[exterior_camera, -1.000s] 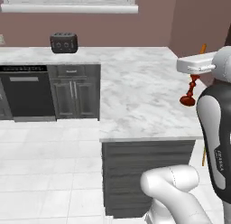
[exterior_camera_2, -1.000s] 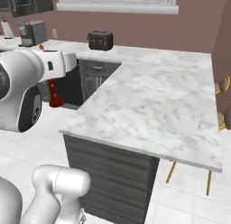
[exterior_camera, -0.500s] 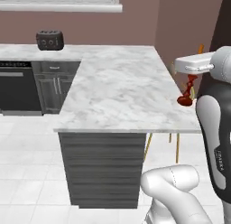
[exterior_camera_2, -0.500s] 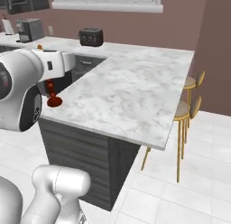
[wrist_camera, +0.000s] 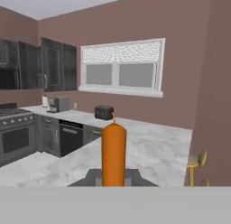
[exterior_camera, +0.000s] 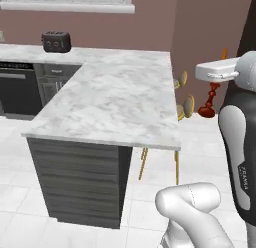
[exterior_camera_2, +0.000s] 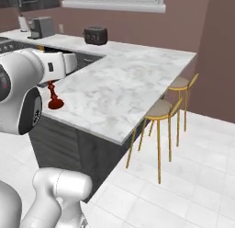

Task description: Get the candle and the liquor from the cabinet and move them to the dining counter.

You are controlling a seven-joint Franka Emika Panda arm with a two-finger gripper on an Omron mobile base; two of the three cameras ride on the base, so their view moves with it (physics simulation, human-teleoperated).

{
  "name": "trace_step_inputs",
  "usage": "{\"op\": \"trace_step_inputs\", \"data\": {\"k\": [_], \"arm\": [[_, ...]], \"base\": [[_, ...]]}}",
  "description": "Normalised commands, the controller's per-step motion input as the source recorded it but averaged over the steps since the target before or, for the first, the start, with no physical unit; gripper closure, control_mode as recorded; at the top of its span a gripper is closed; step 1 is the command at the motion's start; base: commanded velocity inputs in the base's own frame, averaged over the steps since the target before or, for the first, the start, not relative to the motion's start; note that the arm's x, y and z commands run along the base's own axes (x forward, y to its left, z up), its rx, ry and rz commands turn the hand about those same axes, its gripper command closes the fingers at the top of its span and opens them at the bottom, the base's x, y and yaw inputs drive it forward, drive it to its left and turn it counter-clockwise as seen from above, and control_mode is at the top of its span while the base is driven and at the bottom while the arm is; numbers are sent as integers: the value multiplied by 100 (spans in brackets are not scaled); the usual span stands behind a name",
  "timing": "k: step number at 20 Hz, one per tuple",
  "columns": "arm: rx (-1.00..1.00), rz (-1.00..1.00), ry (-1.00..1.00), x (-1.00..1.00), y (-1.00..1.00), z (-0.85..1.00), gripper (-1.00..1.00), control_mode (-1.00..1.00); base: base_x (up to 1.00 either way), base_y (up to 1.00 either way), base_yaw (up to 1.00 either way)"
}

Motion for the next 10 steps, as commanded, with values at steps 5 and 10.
{"op": "trace_step_inputs", "data": {"k": [5, 10], "arm": [[0, 0, 0, 0, 0, 0, 100, 100], [0, 0, 0, 0, 0, 0, 100, 100]], "base": [[11, -100, 54], [4, -100, 55]]}}
